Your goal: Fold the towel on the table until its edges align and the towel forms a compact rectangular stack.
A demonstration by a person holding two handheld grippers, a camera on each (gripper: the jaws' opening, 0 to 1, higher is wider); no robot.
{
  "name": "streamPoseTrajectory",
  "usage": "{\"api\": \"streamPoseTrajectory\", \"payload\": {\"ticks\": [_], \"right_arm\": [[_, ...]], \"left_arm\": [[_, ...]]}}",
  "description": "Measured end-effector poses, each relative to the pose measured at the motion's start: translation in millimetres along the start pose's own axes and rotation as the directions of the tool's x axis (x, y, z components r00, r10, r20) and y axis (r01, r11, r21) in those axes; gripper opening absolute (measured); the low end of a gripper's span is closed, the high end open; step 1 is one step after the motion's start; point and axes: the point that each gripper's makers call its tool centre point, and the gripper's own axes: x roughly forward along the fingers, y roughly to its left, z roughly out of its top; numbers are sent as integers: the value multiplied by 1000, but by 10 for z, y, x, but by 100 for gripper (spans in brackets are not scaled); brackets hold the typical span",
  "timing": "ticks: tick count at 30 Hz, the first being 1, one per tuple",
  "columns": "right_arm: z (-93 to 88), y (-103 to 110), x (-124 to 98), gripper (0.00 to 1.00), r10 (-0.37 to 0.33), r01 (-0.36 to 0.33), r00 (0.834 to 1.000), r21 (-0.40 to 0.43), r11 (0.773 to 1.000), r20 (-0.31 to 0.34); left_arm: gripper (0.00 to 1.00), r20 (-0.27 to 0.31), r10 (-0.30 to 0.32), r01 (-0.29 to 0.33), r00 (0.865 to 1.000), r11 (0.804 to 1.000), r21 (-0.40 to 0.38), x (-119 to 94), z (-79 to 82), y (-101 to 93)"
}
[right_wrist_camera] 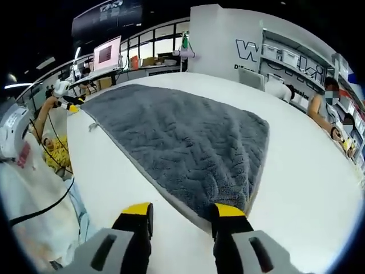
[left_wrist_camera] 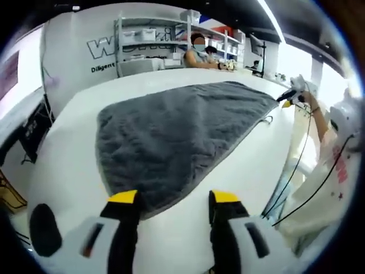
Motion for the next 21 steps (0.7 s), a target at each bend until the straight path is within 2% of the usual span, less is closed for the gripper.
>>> {"api": "streamPoseTrajectory", "payload": {"ticks": [2, 3, 4, 6, 13, 19, 21], "right_arm": [[-5, -23, -3, 32, -8, 8, 1000, 2, 1000, 3], [-9, -35, -4, 30, -13, 13, 1000, 0, 1000, 4], [-13, -43, -5, 28, -16, 16, 1000, -2, 1000, 6], [-20, -62, 1, 26, -21, 21, 1000, 1, 1000, 11], [-33, -137, -20, 6, -55, 55, 998, -1, 998, 5], [-9, -145, -39, 3, -61, 61, 998, 4, 998, -3], [22, -143, -70, 2, -56, 56, 998, 8, 998, 6]], "left_arm": [[37, -2, 3, -3, 1000, 1000, 13, -10, 13, 9], [27, -3, 17, -17, 1000, 999, 28, -20, 24, 38], [25, -9, 21, -21, 1000, 999, 30, -27, 19, 44], [24, -16, 22, -21, 1000, 999, 31, -44, 30, 39], [19, -45, 53, -50, 998, 997, 60, -93, 26, 60], [11, -78, 71, -66, 994, 995, 69, -100, 21, 94], [8, -77, 68, -63, 995, 996, 62, -118, 66, 89]]}}
